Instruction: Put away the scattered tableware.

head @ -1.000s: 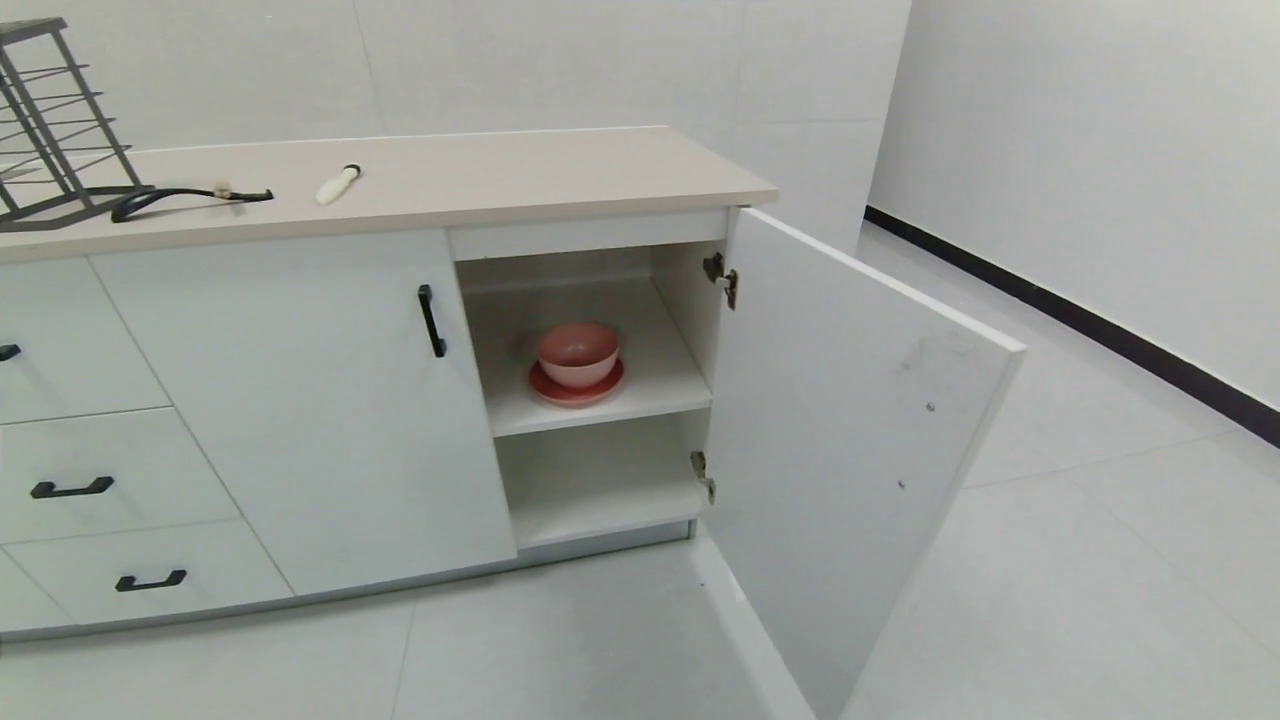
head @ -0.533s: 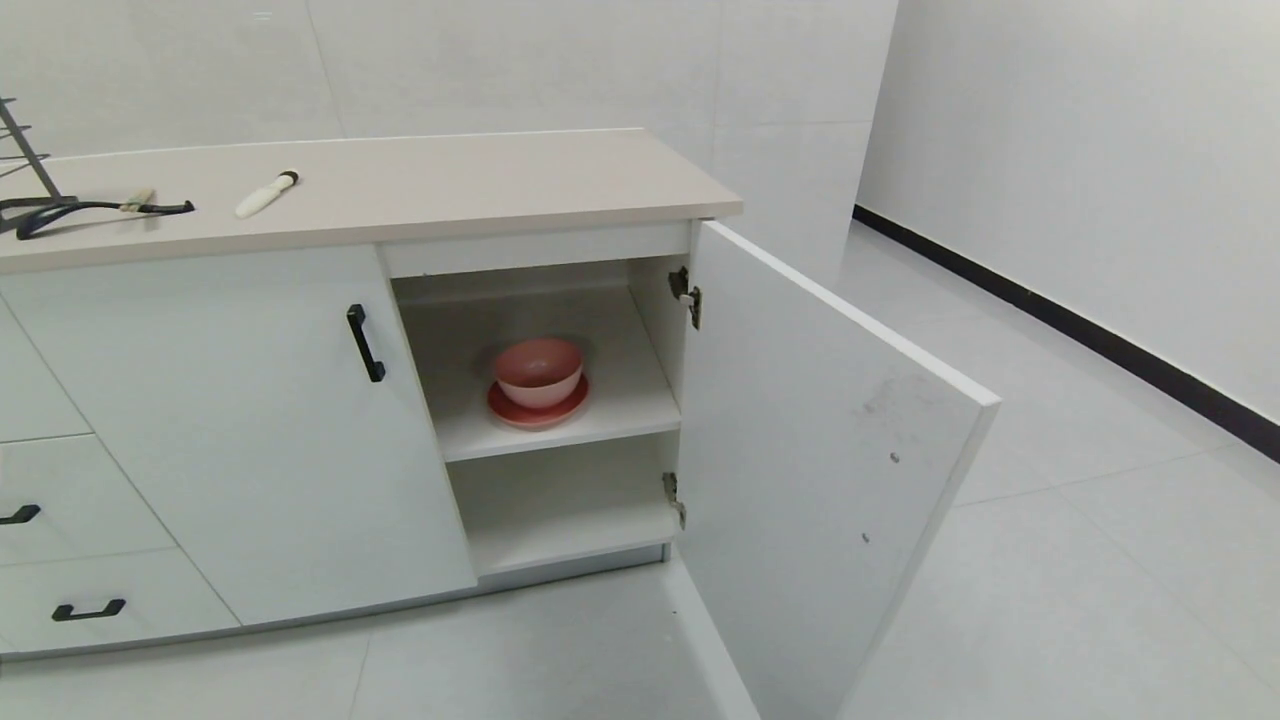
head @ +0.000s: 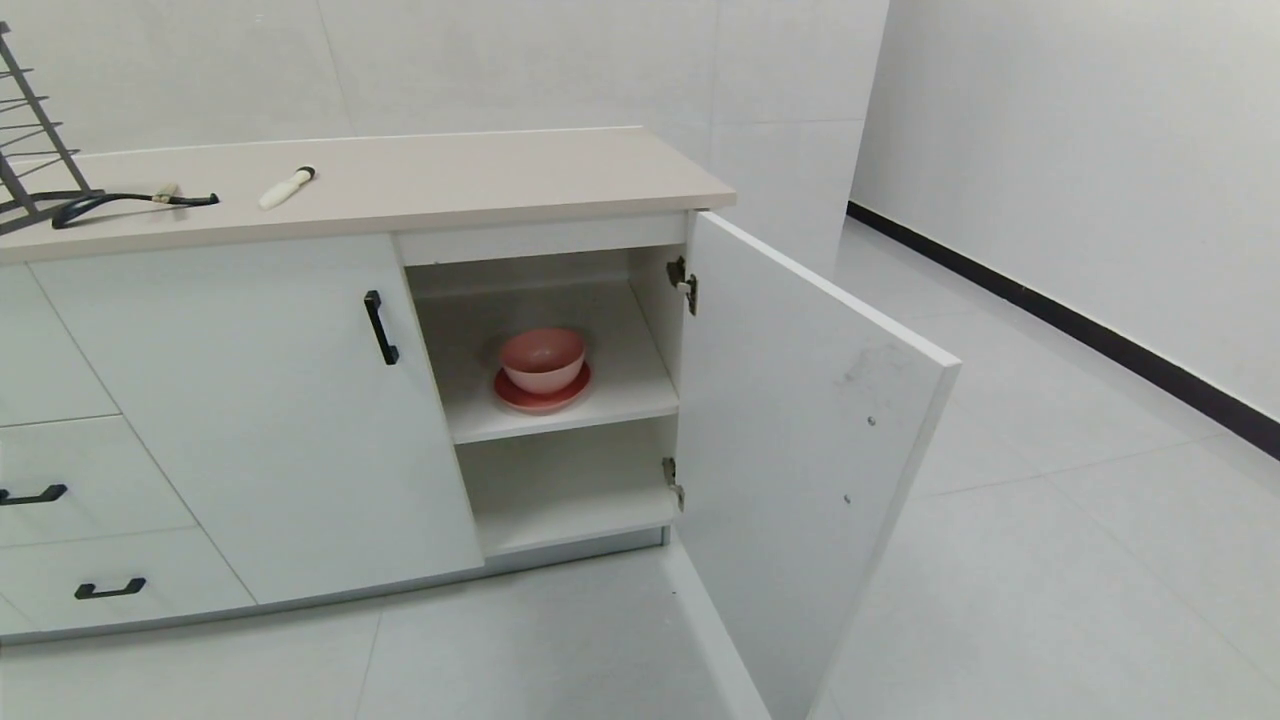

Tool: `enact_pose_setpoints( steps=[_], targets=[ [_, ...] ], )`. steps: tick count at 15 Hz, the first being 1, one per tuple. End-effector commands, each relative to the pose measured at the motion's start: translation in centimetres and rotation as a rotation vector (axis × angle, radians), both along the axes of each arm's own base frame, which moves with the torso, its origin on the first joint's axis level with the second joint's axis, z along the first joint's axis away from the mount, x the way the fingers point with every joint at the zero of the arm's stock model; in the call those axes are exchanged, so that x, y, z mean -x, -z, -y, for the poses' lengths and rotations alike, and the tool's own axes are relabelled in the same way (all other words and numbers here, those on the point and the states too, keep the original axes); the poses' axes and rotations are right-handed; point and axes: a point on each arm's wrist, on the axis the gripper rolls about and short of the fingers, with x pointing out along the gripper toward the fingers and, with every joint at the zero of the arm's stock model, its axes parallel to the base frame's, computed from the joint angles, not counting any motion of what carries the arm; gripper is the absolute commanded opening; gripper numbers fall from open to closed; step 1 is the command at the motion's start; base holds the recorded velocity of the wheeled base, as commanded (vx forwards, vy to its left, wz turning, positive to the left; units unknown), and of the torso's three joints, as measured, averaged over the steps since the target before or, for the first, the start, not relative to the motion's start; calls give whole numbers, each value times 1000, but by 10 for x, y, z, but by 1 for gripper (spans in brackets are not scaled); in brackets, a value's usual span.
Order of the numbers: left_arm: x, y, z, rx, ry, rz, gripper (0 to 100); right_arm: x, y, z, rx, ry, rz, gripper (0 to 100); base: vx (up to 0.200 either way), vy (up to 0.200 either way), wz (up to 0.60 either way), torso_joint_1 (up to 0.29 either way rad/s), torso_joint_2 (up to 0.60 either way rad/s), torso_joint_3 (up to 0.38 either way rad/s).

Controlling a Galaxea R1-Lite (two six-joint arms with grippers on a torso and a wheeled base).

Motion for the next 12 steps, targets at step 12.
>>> enact_pose_setpoints(
  steps=[12],
  targets=[
    [0, 0, 0, 2, -1, 2, 100, -184, -28, -24, 201, -363, -61, 0, 0, 0, 0, 0, 0, 0]
  ],
)
